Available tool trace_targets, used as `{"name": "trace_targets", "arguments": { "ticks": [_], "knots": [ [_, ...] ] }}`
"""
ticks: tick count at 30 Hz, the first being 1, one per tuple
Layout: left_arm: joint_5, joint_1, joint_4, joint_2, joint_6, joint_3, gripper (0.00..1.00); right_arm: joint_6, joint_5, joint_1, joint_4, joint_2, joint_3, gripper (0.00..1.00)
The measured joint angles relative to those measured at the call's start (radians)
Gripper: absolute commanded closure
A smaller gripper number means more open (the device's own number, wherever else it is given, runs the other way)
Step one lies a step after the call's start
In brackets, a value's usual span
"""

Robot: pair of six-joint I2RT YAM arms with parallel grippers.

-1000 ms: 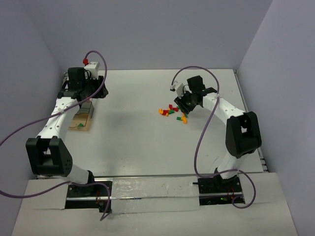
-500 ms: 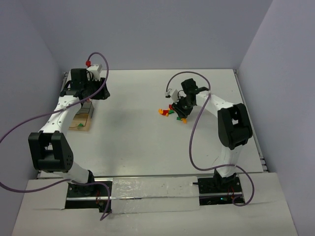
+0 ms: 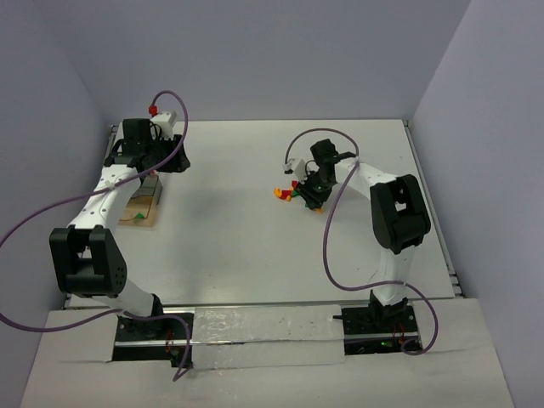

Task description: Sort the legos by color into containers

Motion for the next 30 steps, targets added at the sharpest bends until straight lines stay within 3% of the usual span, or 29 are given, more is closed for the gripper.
{"name": "trace_targets", "arguments": {
  "ticks": [18,30],
  "knots": [
    [0.000,0.000,-0.003,0.000,0.000,0.000,0.48,-0.017,0.007,-0.020,0.001,0.003,-0.022,0.57],
    [0.000,0.000,-0.003,0.000,-0.002,0.000,0.48,-0.025,0.007,-0.033,0.002,-0.003,-0.029,0.75]
  ]
}}
